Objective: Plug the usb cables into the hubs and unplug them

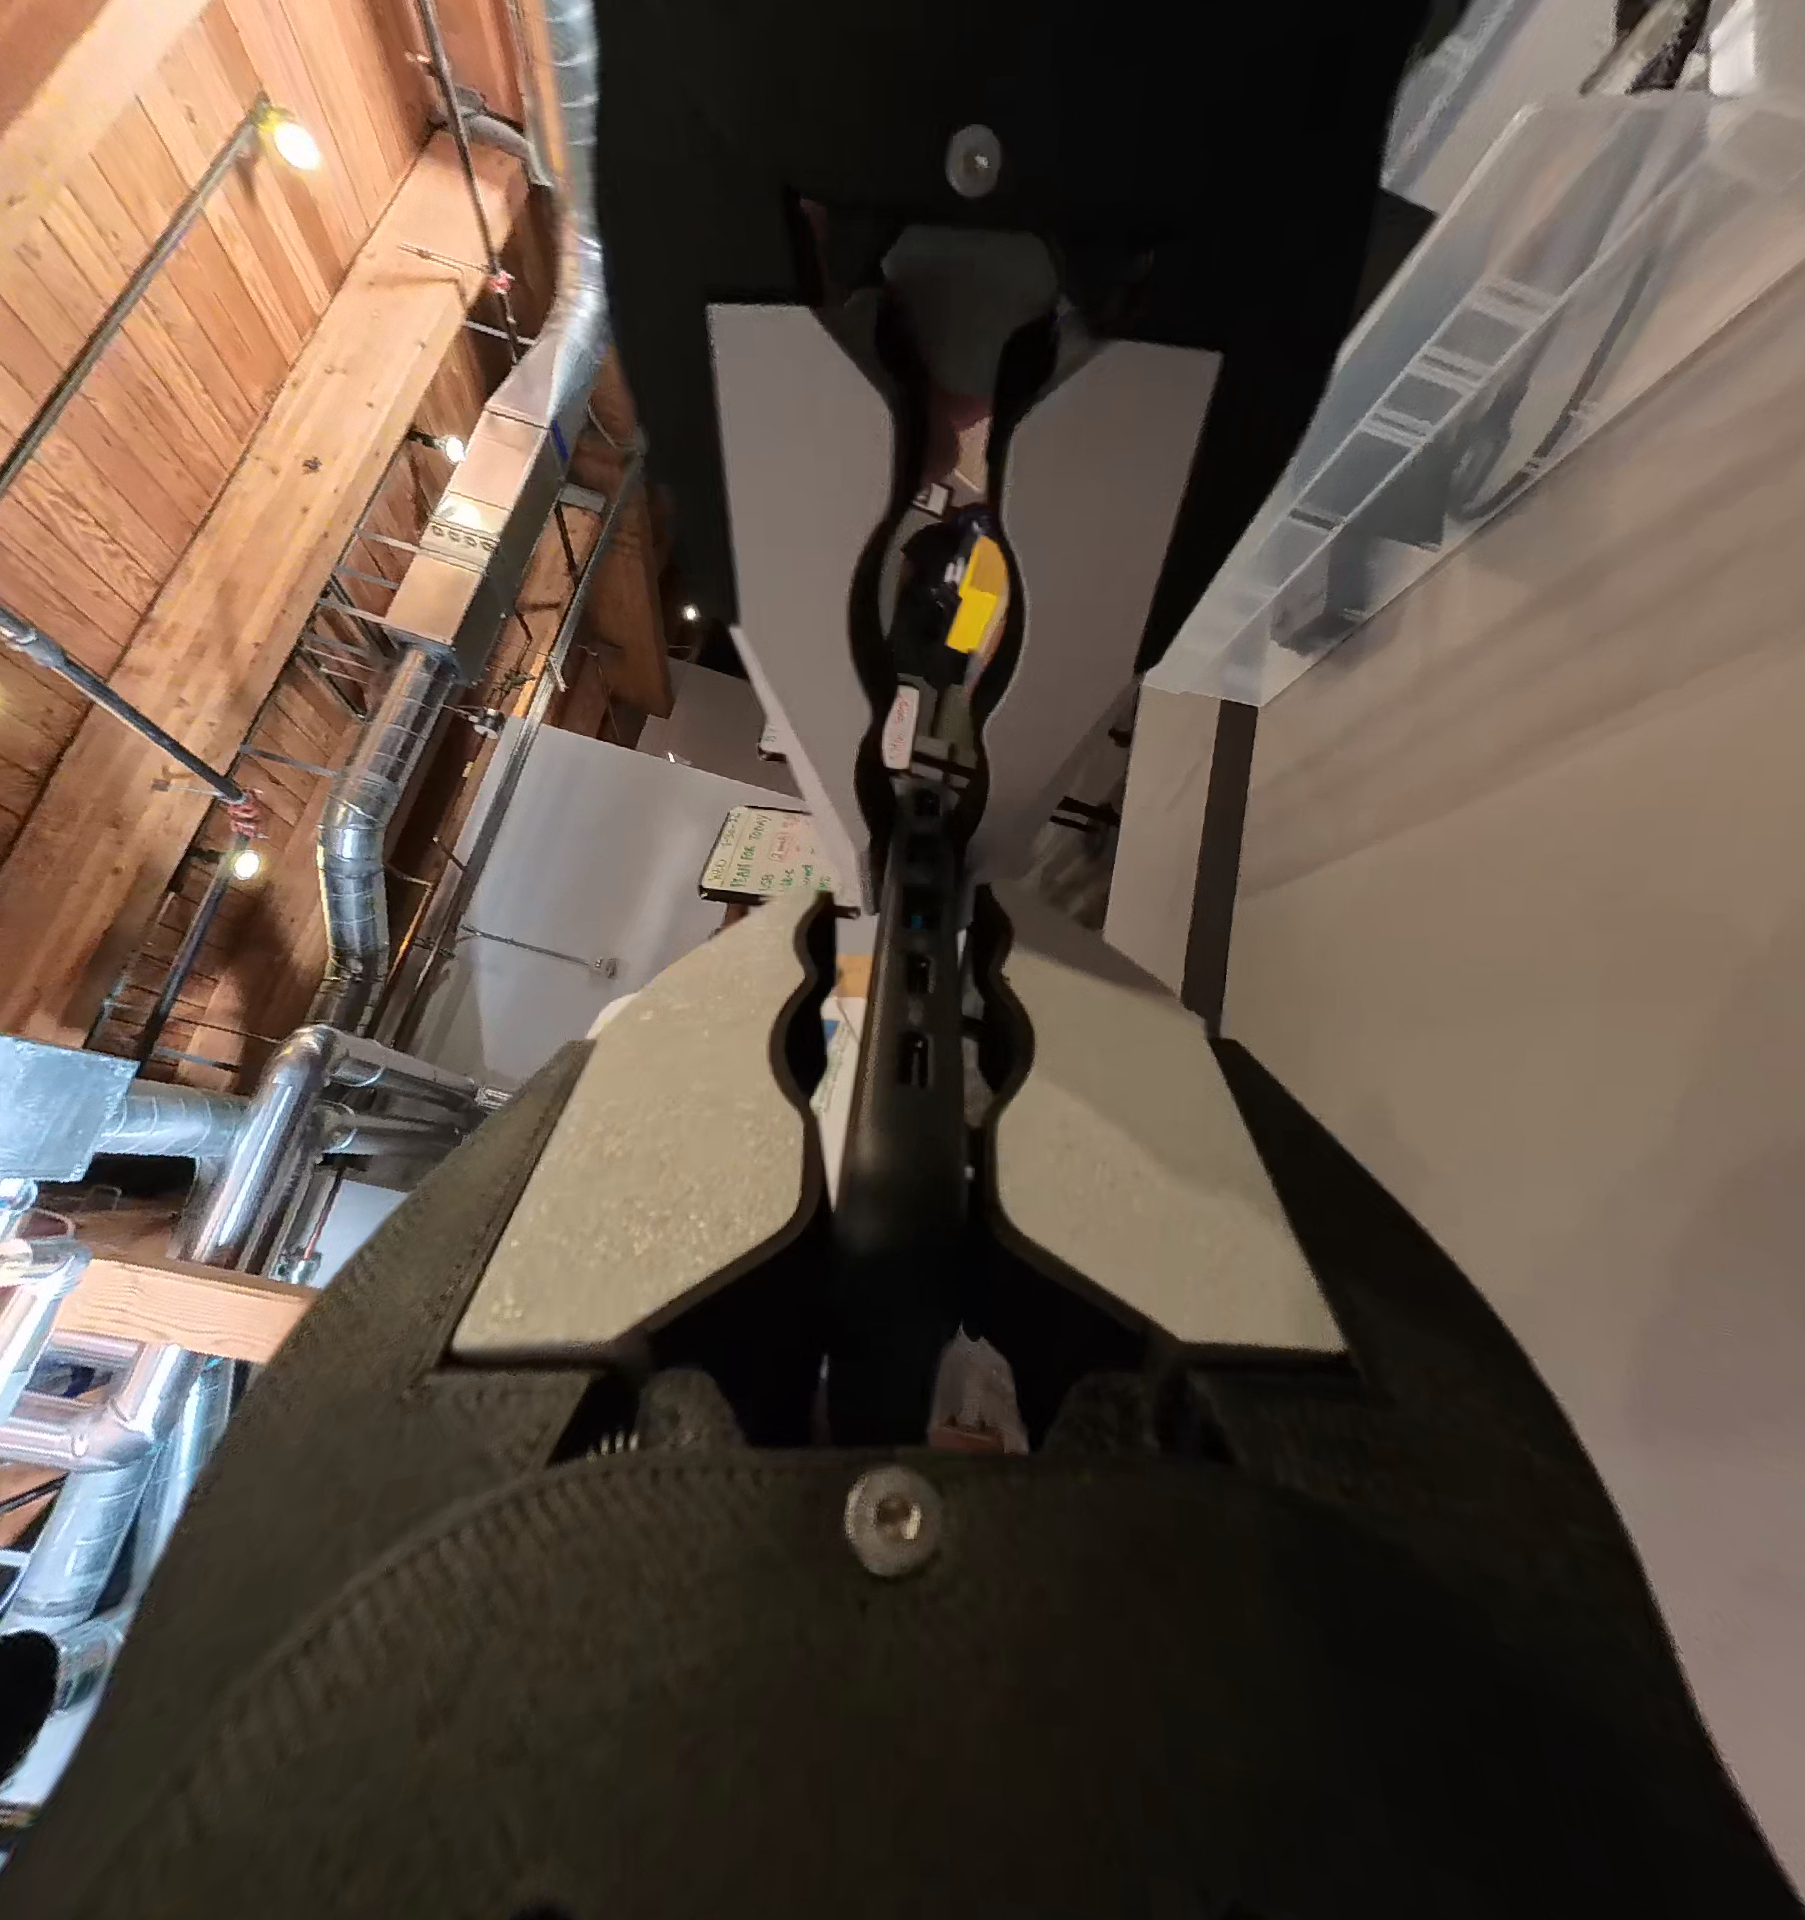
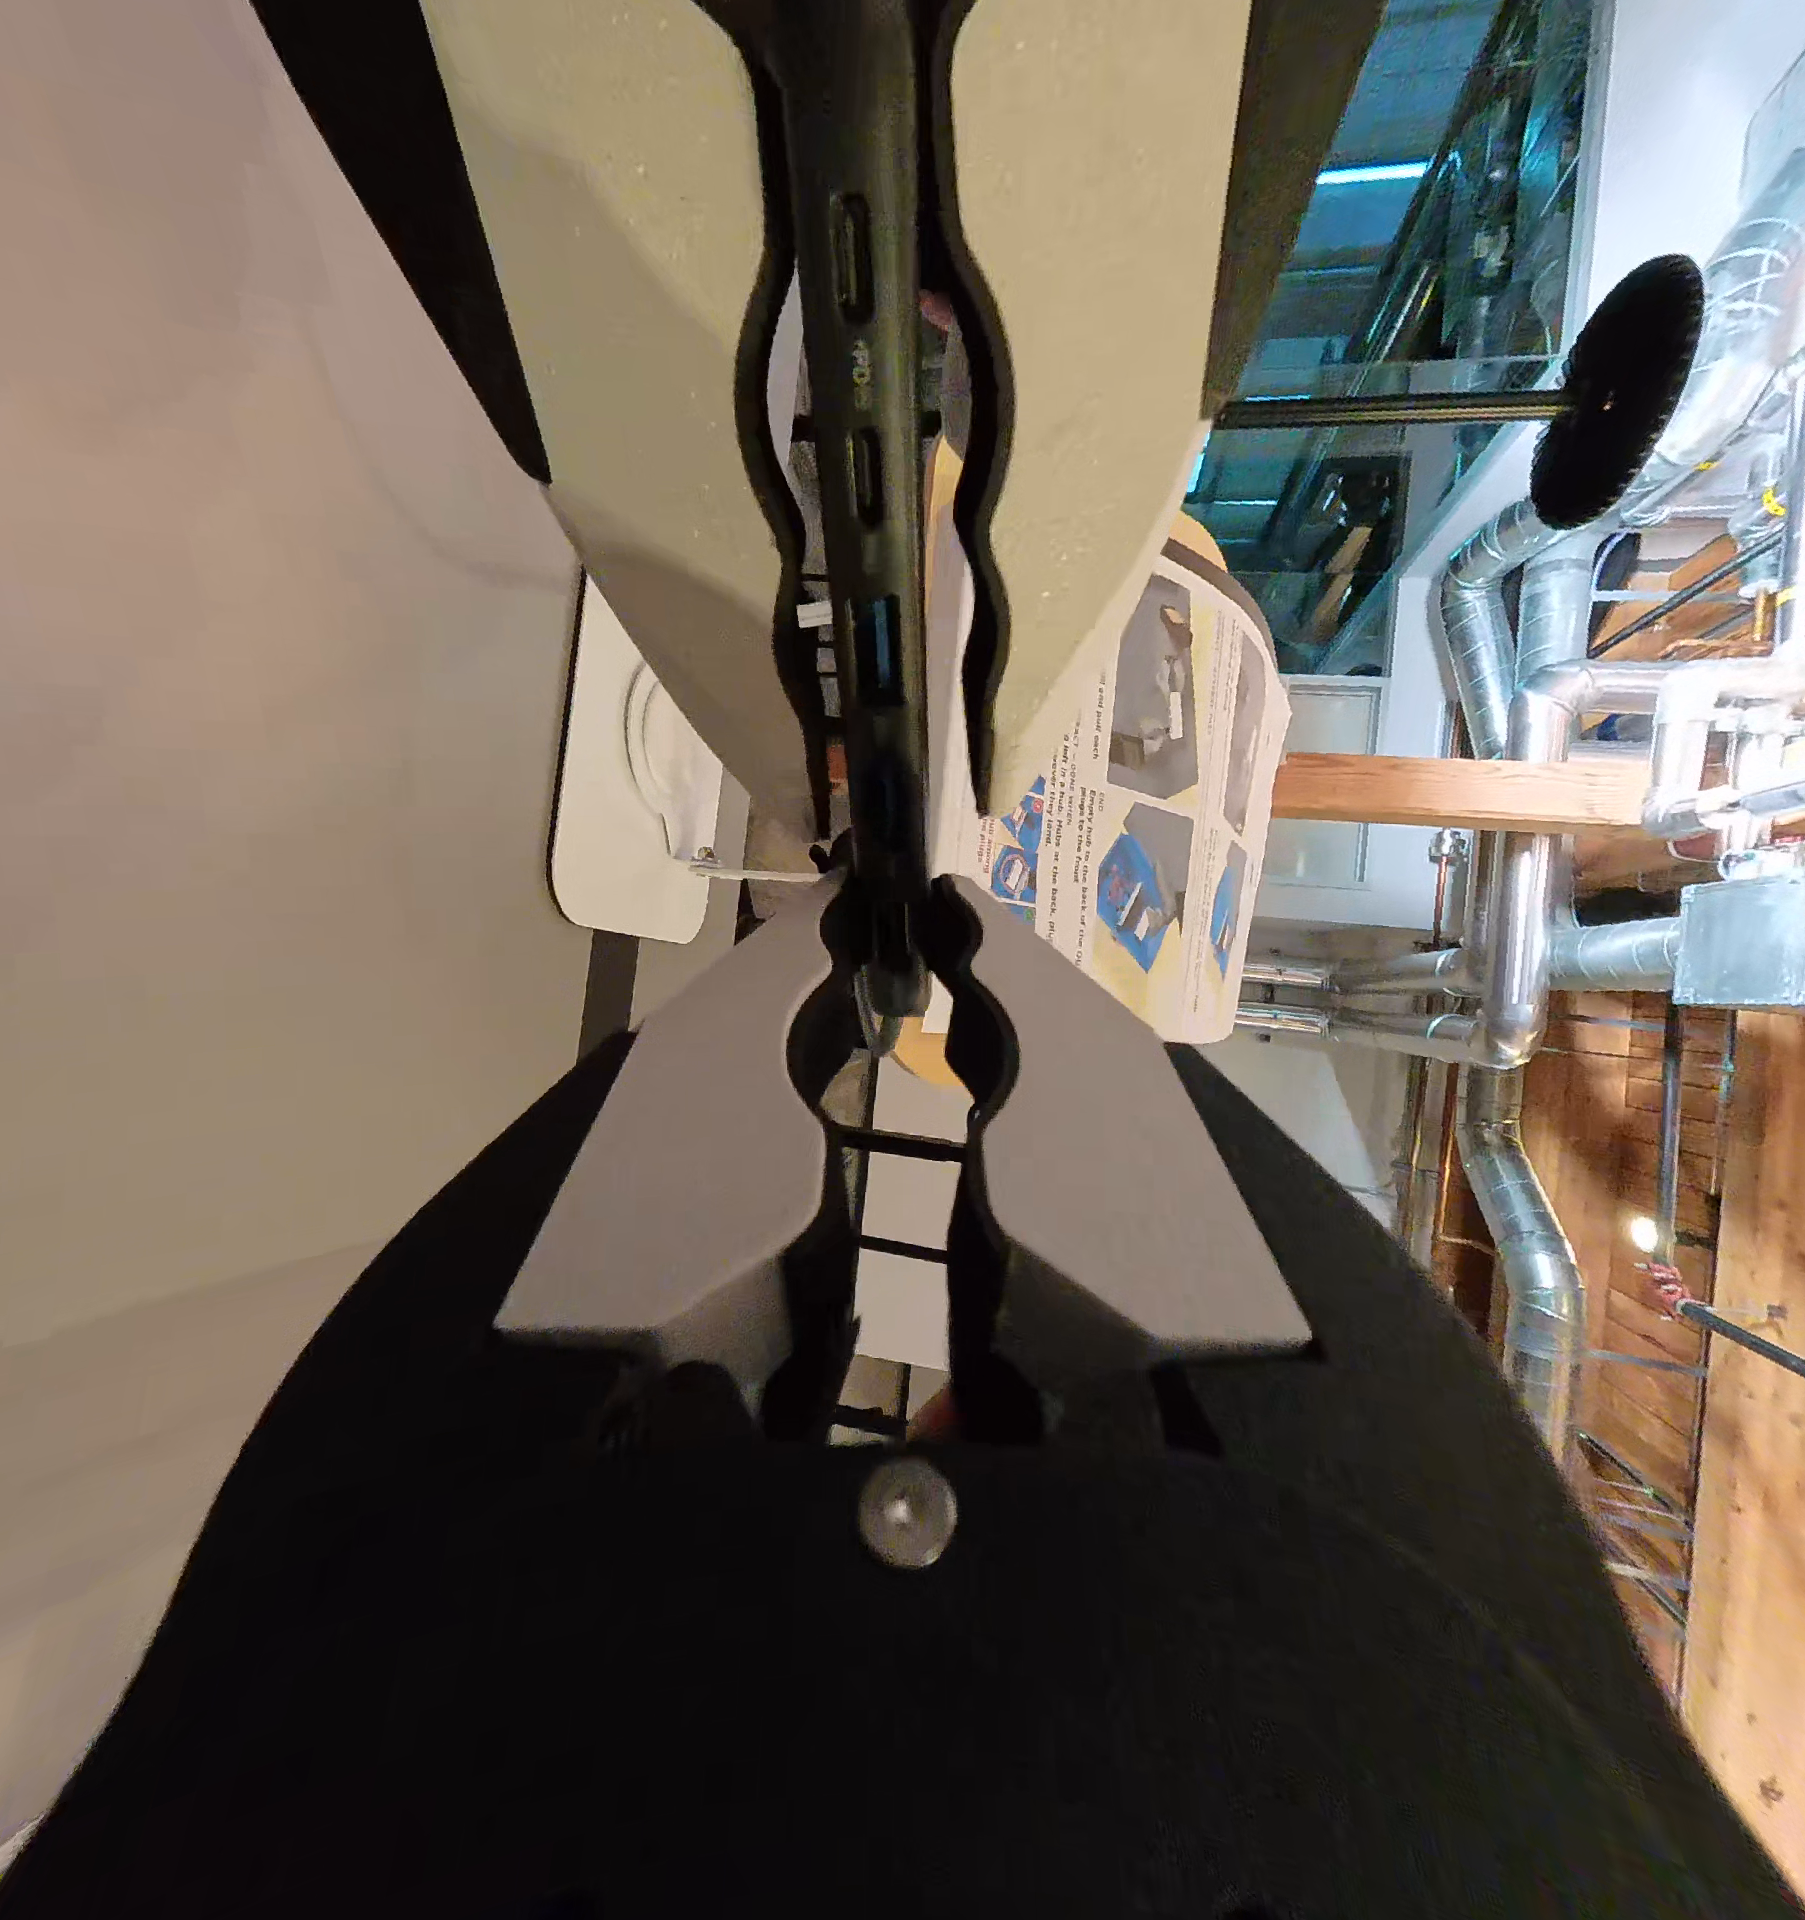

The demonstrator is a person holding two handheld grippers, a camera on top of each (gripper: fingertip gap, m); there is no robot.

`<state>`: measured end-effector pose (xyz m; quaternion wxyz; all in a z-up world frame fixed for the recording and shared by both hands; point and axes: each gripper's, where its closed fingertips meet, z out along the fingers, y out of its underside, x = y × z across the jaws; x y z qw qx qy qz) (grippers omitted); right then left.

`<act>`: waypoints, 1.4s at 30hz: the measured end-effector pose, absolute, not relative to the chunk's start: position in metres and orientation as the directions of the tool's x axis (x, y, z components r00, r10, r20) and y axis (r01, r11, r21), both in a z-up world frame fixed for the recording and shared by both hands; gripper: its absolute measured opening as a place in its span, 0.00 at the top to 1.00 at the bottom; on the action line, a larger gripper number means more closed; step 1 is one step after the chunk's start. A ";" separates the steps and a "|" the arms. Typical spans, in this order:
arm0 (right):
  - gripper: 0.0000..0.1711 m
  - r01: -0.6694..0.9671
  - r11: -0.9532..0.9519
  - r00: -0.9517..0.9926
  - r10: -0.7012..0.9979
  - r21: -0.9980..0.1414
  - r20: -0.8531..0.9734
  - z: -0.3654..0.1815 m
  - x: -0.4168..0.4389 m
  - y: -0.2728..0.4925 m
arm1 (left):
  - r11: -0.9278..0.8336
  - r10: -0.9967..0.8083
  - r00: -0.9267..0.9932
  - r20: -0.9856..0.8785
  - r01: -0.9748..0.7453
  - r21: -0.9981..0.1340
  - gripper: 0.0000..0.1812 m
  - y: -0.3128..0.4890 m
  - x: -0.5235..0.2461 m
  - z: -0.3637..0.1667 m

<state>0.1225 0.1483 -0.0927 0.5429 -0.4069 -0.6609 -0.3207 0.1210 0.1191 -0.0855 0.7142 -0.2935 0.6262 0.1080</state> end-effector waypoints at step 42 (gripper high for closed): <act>0.90 0.921 -0.292 0.096 0.811 0.258 0.577 -0.233 0.506 0.241 | 0.766 -0.129 0.236 -0.963 -0.594 -0.248 0.81 0.151 0.104 -0.081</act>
